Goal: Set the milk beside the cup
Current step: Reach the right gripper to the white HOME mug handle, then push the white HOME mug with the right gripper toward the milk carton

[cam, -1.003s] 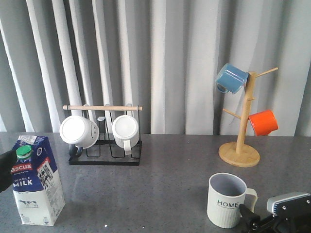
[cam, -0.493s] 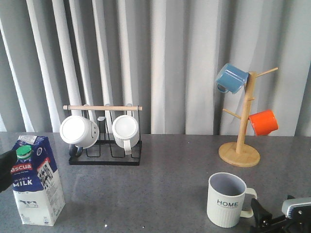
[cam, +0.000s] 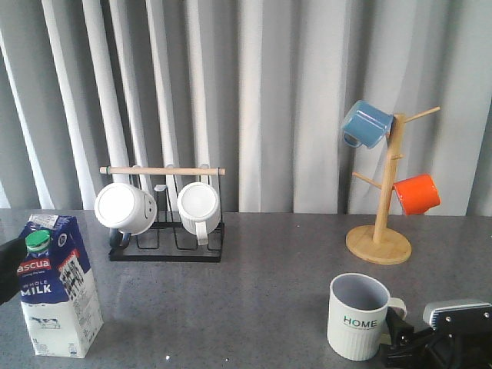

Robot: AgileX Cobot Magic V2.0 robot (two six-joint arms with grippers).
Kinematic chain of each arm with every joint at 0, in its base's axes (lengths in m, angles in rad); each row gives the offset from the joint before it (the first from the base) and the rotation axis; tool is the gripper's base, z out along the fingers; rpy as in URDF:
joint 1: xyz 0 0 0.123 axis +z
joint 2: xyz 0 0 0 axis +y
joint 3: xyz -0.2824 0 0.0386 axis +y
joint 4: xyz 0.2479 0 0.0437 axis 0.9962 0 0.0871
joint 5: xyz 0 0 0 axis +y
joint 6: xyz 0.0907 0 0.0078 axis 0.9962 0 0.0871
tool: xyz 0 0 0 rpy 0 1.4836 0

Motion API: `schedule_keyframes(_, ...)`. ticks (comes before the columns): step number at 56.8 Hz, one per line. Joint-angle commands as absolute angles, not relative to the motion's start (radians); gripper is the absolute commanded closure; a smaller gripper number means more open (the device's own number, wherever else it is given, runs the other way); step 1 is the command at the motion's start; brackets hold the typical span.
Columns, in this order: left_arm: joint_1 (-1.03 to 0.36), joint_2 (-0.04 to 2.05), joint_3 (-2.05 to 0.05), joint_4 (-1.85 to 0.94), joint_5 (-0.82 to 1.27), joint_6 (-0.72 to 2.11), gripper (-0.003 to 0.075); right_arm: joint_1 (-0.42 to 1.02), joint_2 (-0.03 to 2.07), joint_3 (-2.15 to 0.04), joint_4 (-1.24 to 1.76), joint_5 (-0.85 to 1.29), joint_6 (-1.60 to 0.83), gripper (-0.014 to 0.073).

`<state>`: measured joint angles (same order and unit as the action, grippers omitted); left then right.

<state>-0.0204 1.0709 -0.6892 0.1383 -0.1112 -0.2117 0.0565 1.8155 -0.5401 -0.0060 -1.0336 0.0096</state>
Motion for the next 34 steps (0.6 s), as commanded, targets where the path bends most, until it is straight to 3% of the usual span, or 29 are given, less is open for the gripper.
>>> schedule_keyframes(1,-0.026,1.059,-0.725,0.134,-0.179,-0.213,0.0146,0.053,1.8,-0.602,-0.029,-1.101,0.017,0.0177)
schedule_keyframes(10,-0.026,1.059,-0.725,0.134,-0.179,-0.213,0.0146,0.064,1.794,-0.669,-0.11,-1.094,0.084,0.0561)
schedule_keyframes(12,-0.026,1.059,-0.725,0.134,-0.179,-0.213,0.0146,0.08,1.791,-0.679,-0.131,-1.085,0.108,0.061)
schedule_keyframes(34,-0.026,1.059,-0.725,0.134,-0.172,-0.213,0.0146,0.385,1.86,-0.825,0.165,-1.043,0.096,0.0582)
